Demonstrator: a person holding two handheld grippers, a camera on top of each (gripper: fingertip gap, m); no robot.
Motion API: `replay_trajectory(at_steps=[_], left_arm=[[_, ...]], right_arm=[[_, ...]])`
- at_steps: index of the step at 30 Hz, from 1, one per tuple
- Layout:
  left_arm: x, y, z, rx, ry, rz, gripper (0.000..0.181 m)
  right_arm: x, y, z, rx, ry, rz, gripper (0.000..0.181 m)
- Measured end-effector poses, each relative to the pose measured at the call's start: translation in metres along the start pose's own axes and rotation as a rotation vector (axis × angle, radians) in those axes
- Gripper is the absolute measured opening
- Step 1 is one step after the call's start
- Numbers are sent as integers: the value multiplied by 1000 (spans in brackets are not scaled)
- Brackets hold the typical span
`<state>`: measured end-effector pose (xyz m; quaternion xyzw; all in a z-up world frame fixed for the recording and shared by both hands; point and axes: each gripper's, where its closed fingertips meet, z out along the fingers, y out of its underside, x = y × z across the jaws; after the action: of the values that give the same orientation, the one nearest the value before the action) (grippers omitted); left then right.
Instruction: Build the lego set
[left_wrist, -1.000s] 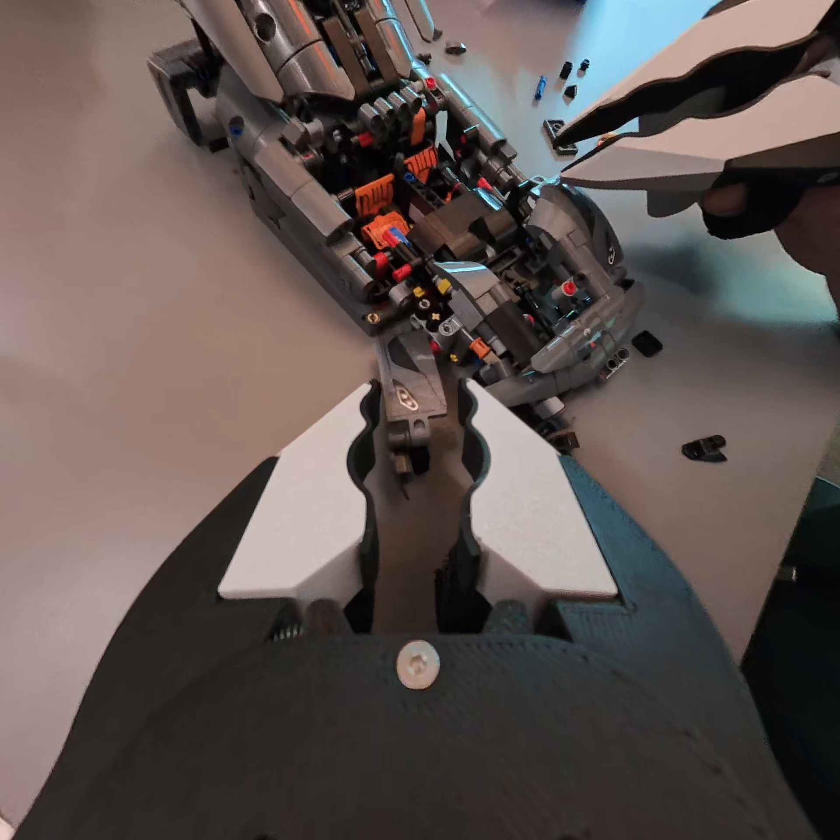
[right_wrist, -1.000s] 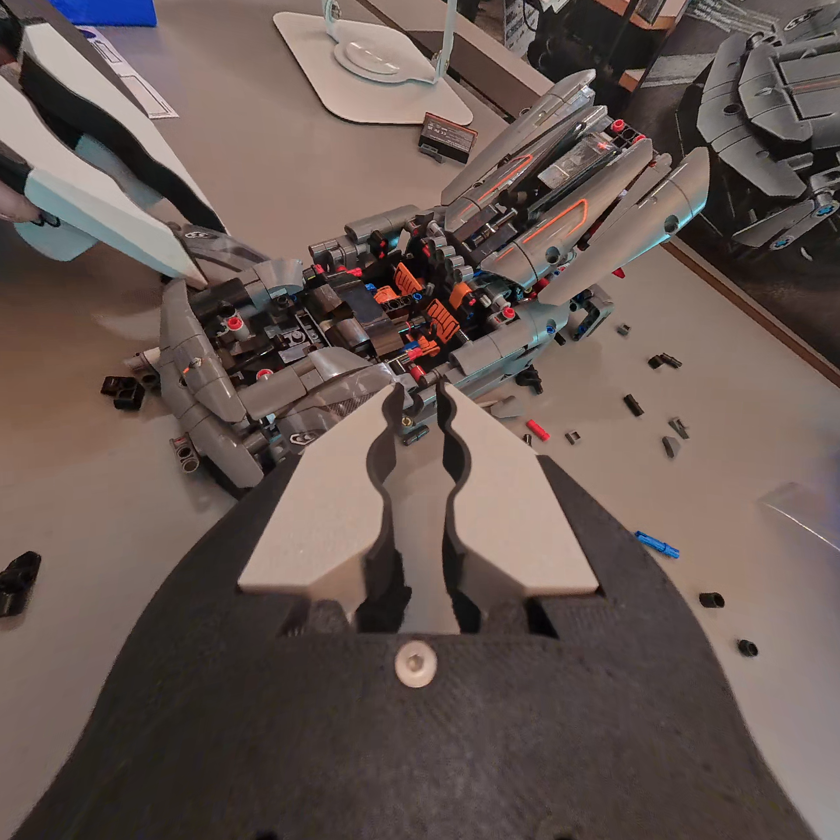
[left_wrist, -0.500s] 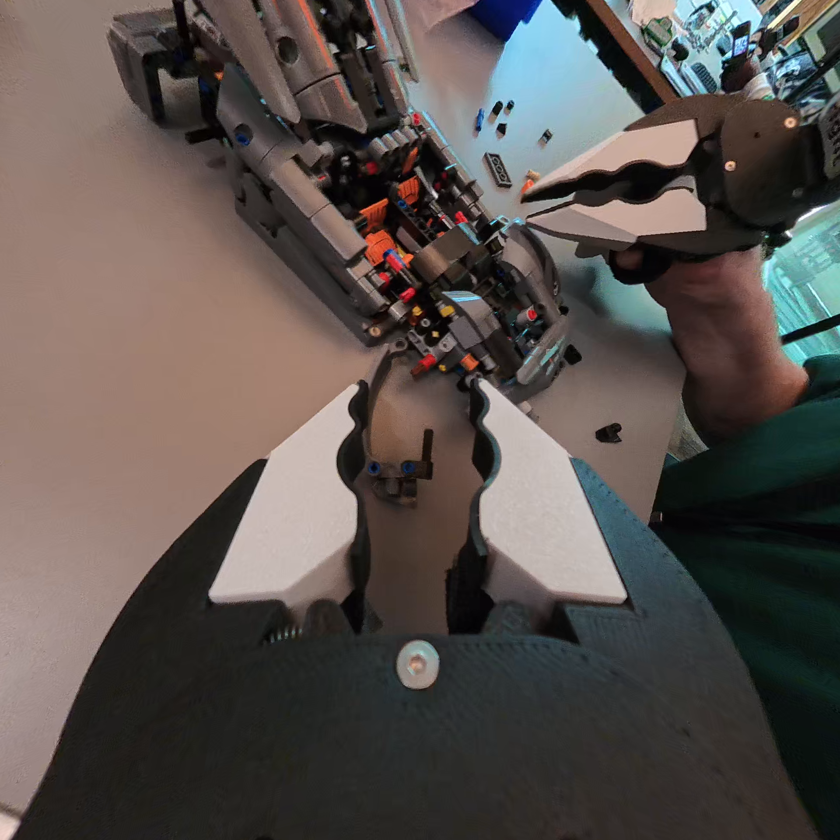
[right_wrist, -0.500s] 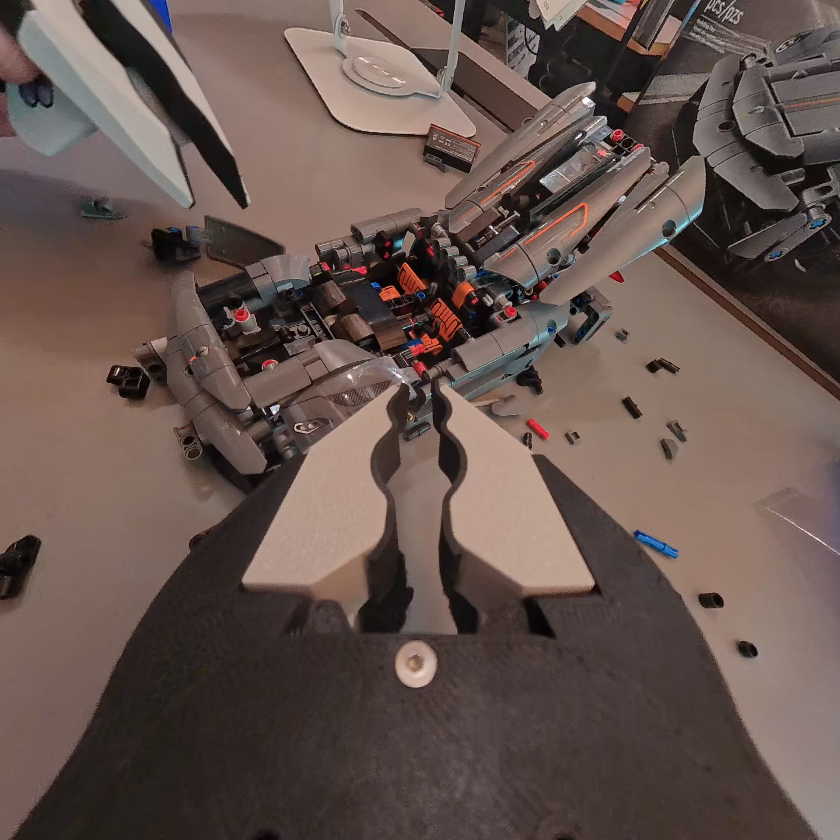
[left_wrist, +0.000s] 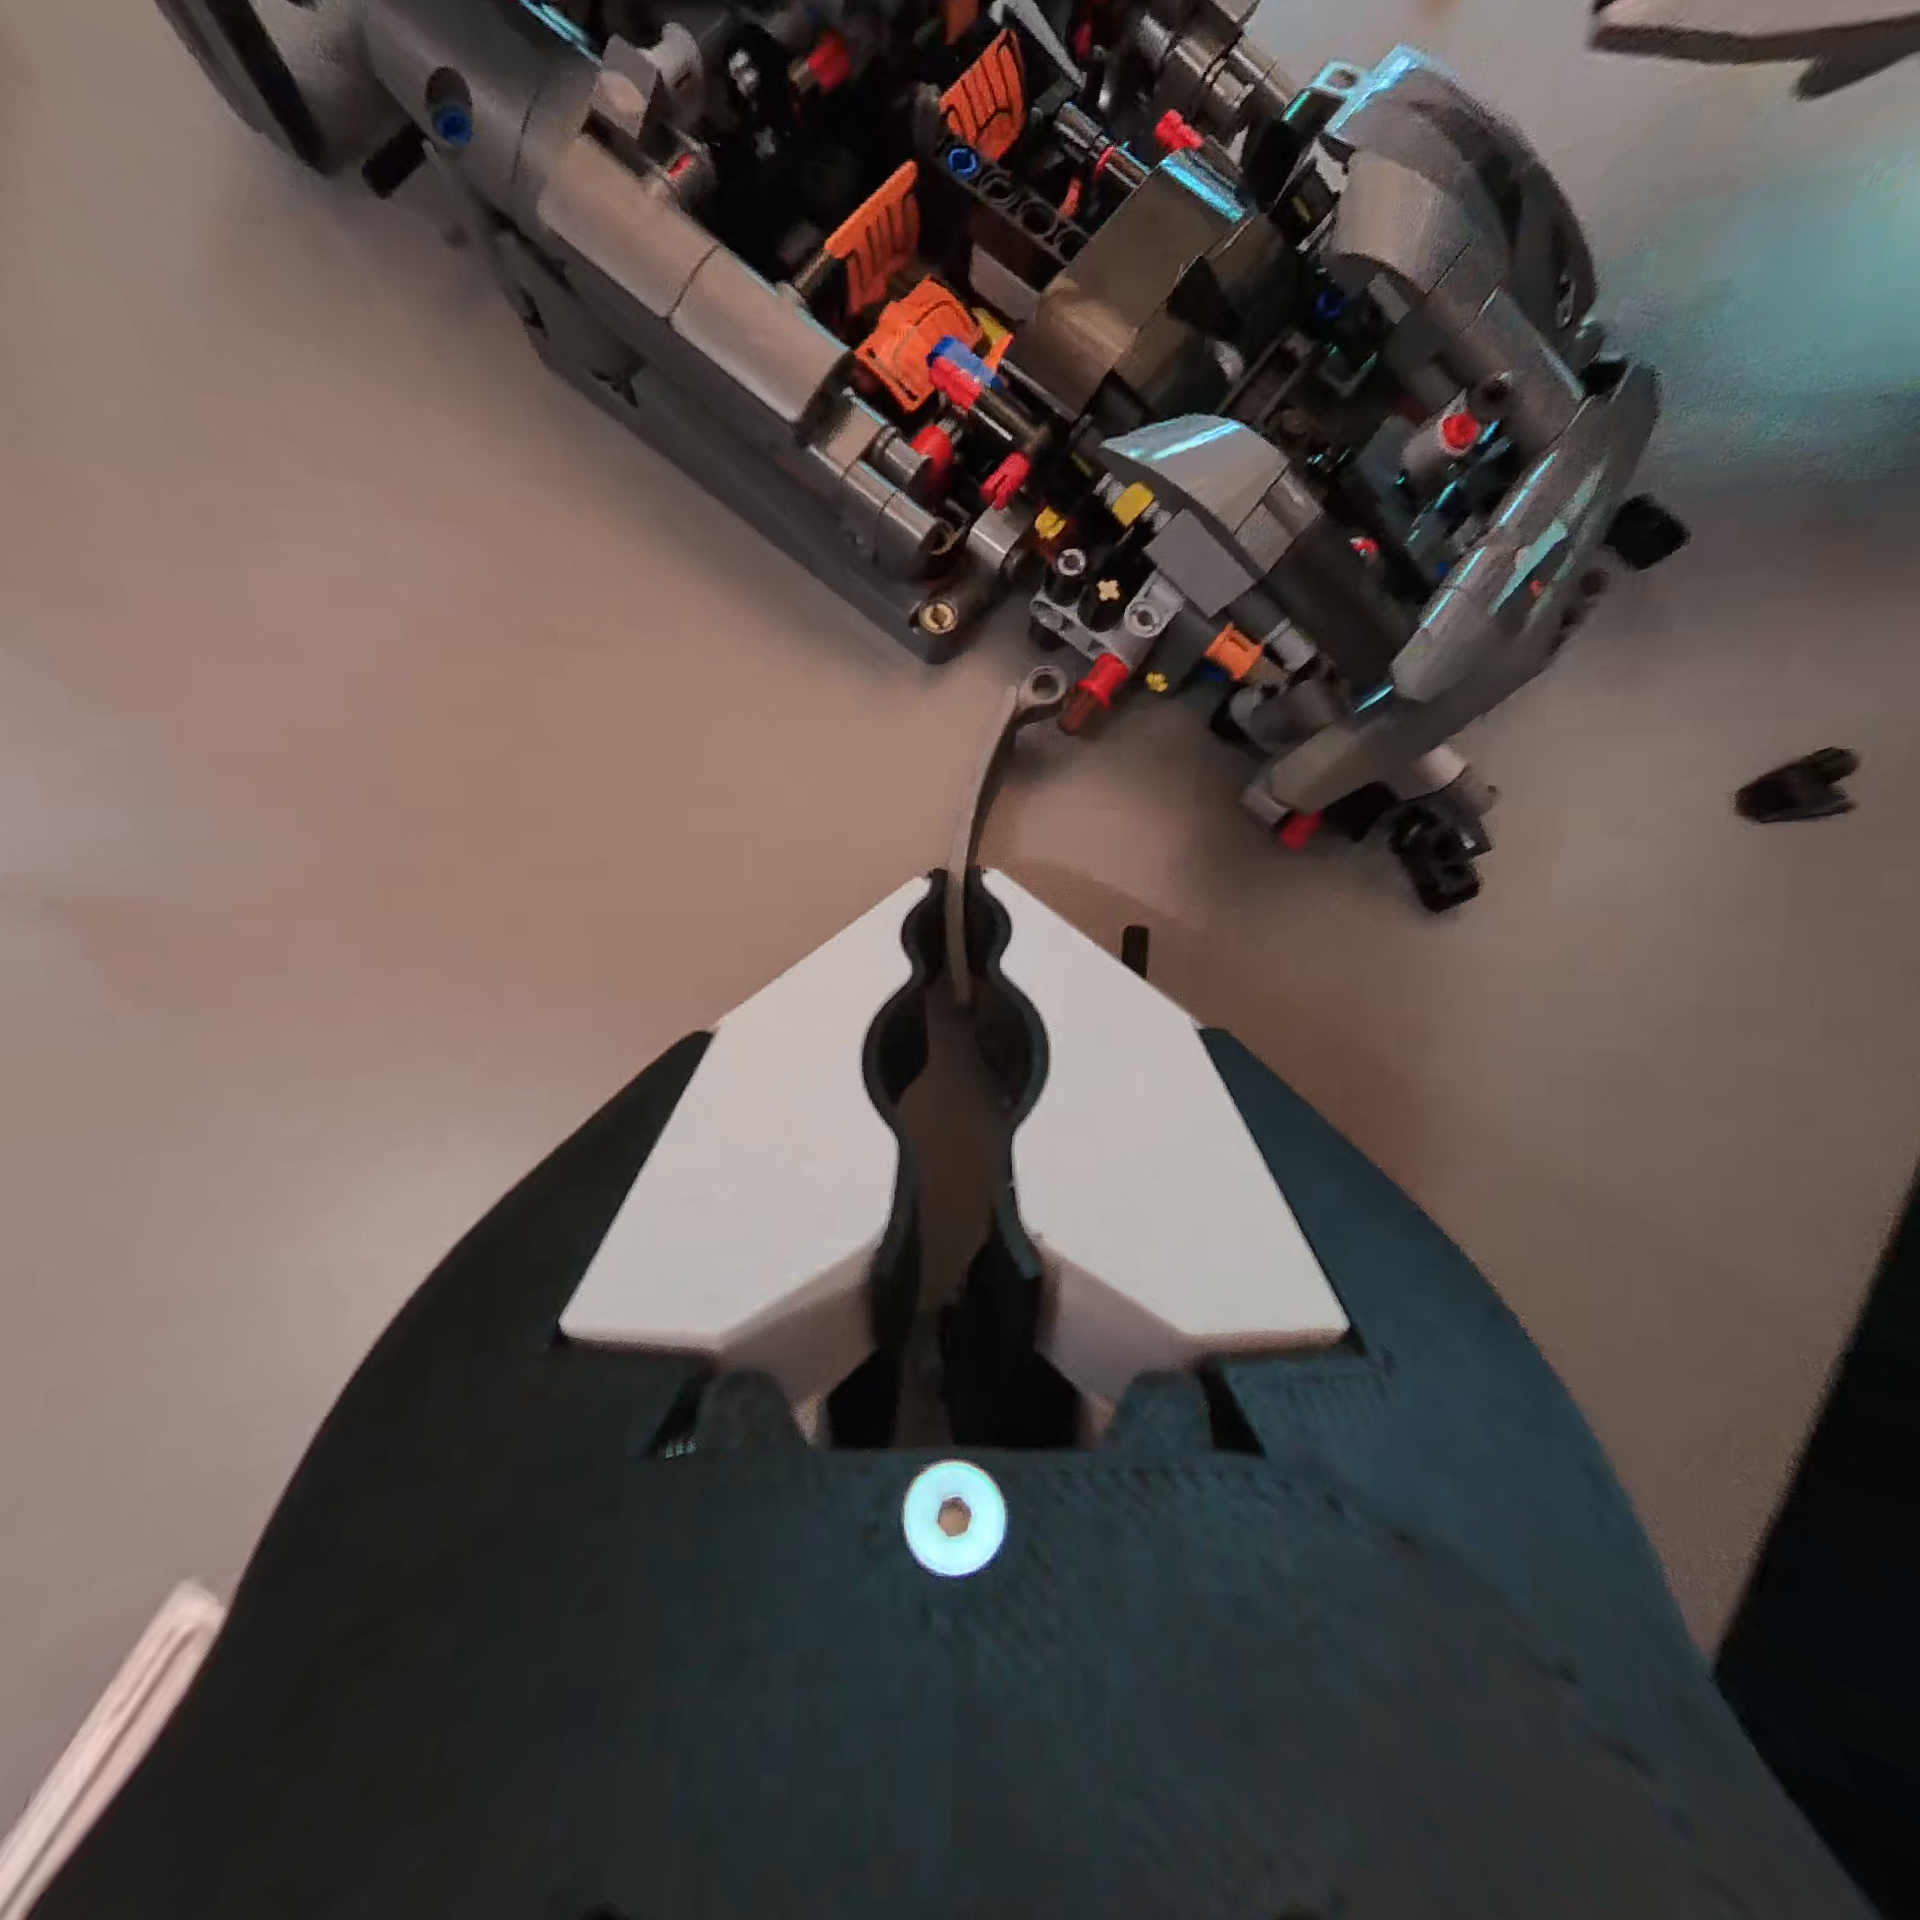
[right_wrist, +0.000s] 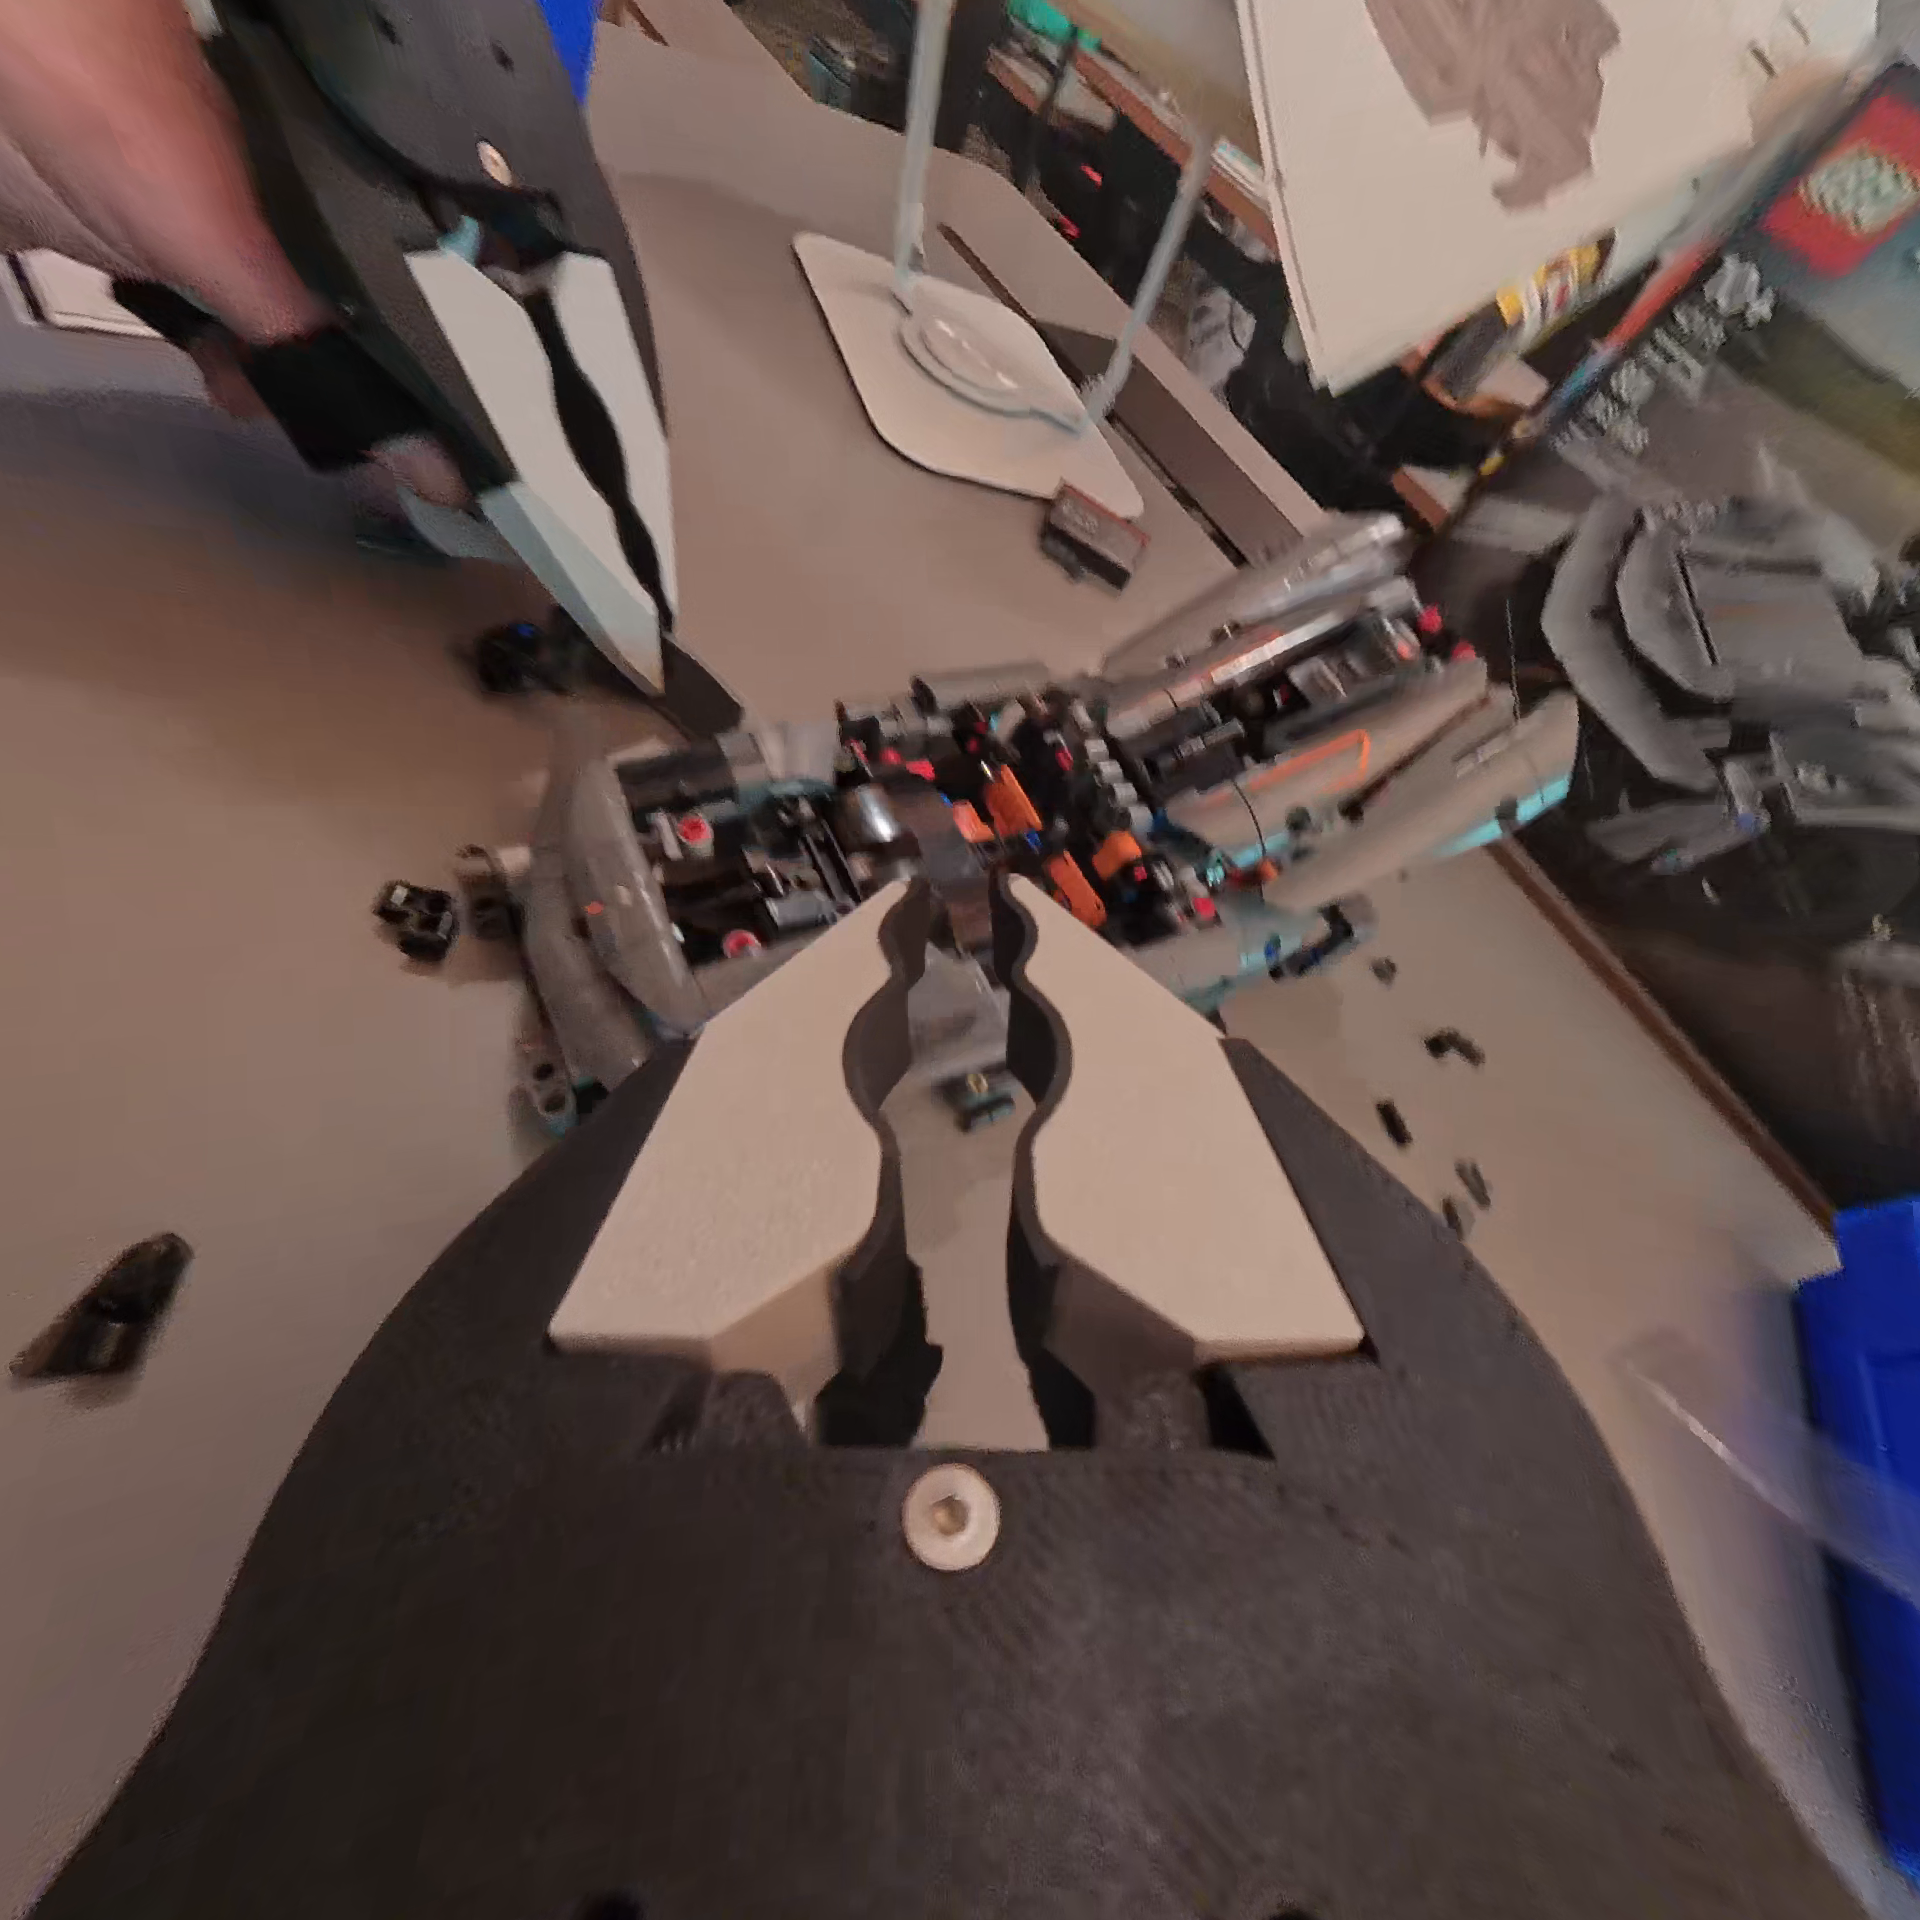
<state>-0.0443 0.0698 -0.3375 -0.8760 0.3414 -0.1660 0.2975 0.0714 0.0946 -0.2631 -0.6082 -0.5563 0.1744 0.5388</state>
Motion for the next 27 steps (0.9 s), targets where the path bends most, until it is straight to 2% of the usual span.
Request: replay_trajectory(at_steps=[1,6,8,10,12,17,22,24,25,27], left_arm=[[-3,-1,-3,5,-45,39,1],[10,-26,-35,119,-210,283,0],[24,-33,-46,141,-238,389,0],[28,-35,-55,144,-287,436,0],[30,-33,-62,156,-315,476,0],[32,-26,-68,141,-361,545,0],[38,-30,-75,162,-430,620,1],[44,-30,-78,208,-366,586,12],[49,-31,-83,248,-293,535,18],[60,-35,-102,368,-124,421,19]], right_arm=[[-5,-8,2,6,-20,-21,13],[-35,-48,25,4,-73,-211,19],[-46,-54,37,-37,-77,-315,21],[-57,-54,45,-82,-88,-409,19],[-65,-57,48,-92,-82,-461,7],[-79,-59,51,-132,-120,-431,15],[-80,-63,52,-159,-100,-442,1],[-77,-69,50,-121,-59,-481,0],[-74,-71,48,-98,-23,-531,0],[-75,-75,40,-50,31,-679,0]])
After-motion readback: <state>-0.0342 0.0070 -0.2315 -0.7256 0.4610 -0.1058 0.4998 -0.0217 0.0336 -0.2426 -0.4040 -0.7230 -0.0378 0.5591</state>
